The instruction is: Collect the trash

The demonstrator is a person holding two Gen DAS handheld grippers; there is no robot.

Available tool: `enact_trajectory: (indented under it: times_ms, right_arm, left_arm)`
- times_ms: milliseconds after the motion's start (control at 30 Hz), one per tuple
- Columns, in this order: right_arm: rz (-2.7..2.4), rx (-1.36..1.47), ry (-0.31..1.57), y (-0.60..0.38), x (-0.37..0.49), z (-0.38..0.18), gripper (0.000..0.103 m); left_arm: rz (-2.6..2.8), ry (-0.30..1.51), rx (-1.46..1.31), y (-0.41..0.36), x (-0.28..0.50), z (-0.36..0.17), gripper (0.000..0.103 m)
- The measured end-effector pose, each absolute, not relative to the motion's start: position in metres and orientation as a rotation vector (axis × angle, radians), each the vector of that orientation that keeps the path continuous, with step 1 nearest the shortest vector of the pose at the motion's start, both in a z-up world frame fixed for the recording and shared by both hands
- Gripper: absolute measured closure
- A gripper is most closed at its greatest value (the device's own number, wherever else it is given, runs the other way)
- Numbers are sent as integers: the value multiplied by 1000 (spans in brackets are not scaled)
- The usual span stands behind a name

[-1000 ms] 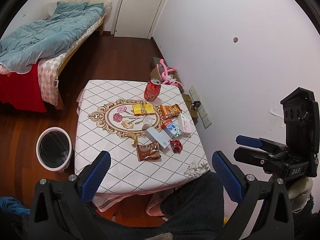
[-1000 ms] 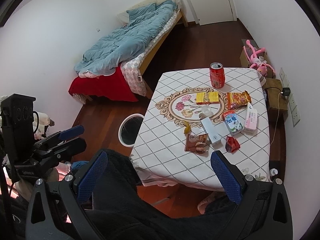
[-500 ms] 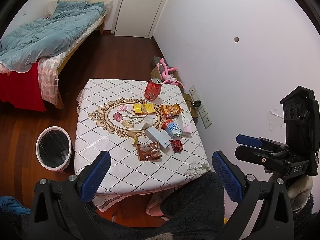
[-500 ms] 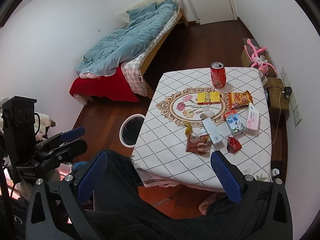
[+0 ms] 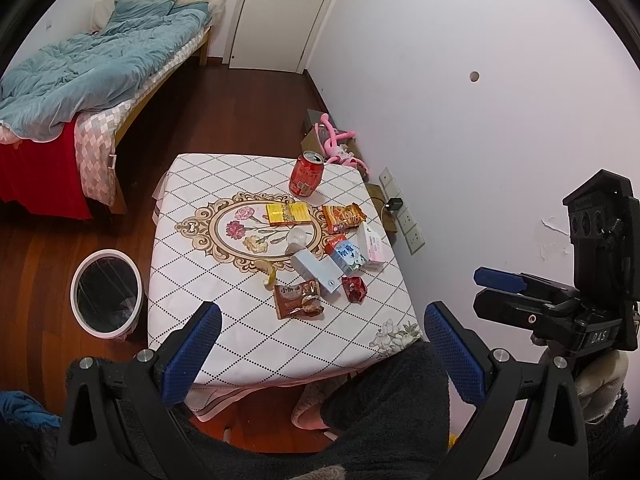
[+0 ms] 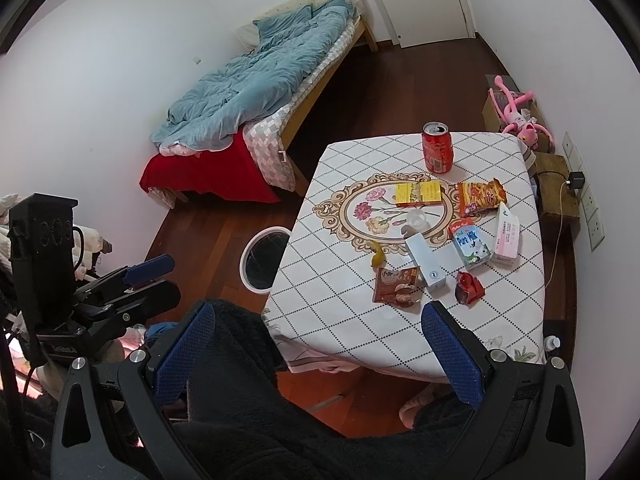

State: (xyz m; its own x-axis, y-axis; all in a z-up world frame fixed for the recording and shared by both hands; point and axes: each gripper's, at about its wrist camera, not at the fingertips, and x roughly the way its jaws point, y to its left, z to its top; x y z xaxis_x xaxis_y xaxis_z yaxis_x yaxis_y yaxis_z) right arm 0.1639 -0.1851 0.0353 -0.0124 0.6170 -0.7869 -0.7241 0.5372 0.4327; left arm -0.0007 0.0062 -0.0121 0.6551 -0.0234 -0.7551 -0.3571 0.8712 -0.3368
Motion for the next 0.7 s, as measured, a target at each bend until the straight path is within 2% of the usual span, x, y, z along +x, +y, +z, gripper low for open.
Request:
enact_trajectory:
  times_ms: [700]
  right_arm:
    - [1066,-106,1179,-183,163,31,0]
  left_arm:
    - [198,844,-492,8,-3,-13,0]
